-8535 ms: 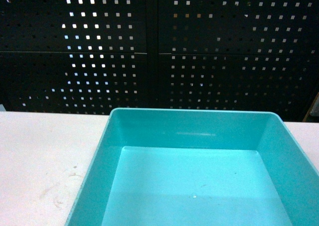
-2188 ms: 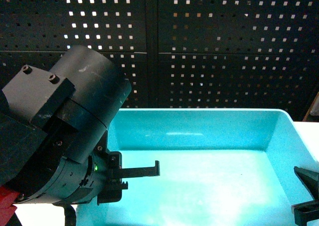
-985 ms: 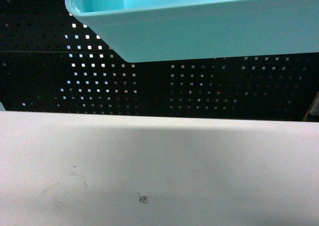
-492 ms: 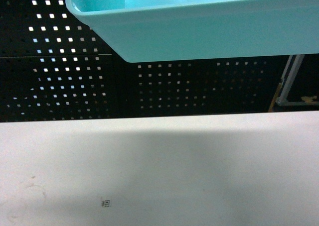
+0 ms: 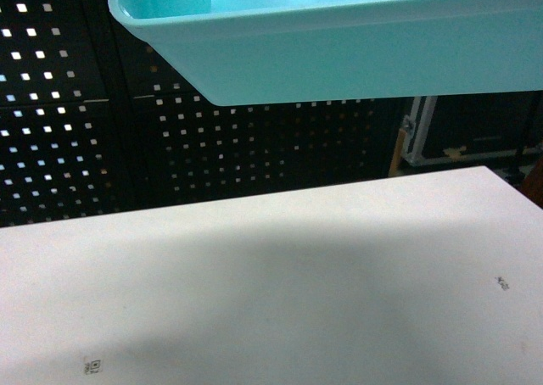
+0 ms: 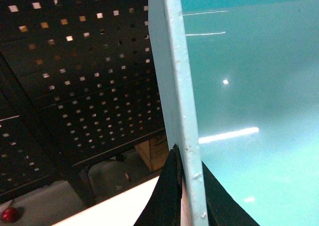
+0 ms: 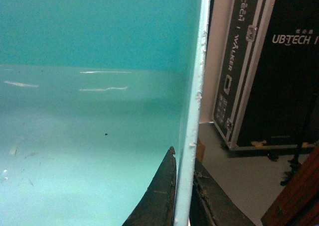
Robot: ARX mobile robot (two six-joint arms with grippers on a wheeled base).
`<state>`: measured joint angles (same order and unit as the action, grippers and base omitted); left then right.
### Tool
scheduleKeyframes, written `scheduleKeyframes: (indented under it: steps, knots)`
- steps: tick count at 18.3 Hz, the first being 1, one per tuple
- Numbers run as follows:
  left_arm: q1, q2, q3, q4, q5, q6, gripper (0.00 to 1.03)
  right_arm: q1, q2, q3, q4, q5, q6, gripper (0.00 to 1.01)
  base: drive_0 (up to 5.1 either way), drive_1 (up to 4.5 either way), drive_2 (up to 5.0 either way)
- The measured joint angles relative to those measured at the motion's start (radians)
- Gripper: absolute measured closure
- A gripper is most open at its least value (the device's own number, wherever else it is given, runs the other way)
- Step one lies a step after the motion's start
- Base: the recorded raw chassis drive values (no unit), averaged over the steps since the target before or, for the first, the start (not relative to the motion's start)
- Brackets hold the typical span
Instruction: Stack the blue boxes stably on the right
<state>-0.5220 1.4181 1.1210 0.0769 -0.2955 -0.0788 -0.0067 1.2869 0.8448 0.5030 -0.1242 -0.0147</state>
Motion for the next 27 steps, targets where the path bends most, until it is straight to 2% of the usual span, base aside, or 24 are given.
scheduleKeyframes:
  steps: [27]
  knots:
    - [0.0, 0.0, 0.0, 0.0, 0.0, 0.0, 1.01, 0.0, 0.0, 0.0, 0.0, 0.0, 0.0, 0.95, -1.6, -1.56, -1.6]
